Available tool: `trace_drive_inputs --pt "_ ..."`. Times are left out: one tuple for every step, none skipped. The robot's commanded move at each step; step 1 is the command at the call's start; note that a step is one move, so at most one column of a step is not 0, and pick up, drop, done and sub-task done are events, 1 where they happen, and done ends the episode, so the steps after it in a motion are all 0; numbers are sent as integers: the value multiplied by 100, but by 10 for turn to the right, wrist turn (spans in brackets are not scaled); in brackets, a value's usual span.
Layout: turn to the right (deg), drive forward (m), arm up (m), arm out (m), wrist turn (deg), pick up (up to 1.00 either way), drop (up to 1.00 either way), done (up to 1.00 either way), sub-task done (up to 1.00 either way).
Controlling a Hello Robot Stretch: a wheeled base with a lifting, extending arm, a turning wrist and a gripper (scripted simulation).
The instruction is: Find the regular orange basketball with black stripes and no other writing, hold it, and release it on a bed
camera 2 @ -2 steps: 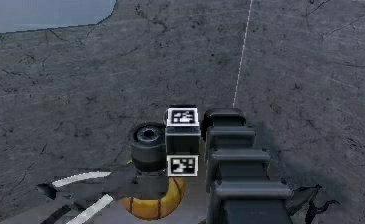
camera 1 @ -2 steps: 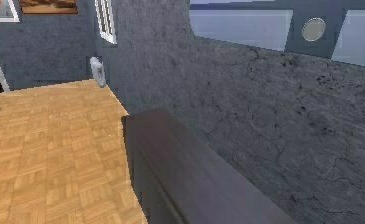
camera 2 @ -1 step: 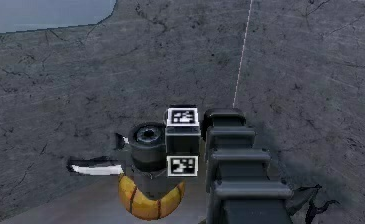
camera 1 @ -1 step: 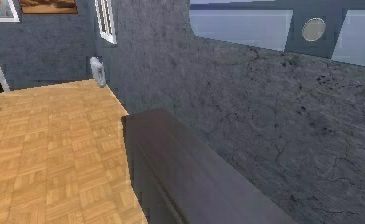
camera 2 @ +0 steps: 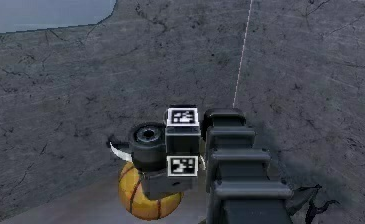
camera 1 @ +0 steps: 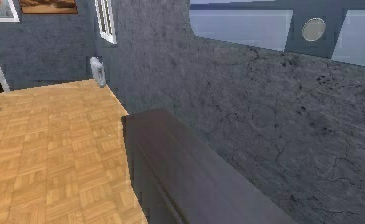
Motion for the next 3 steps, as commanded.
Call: trace_drive_inputs --pt "0 0 -30 0 0 0 0 0 0" --pt "0 0 0 0 0 100 0 0 0" --pt "0 0 10 0 0 0 0 0 0"
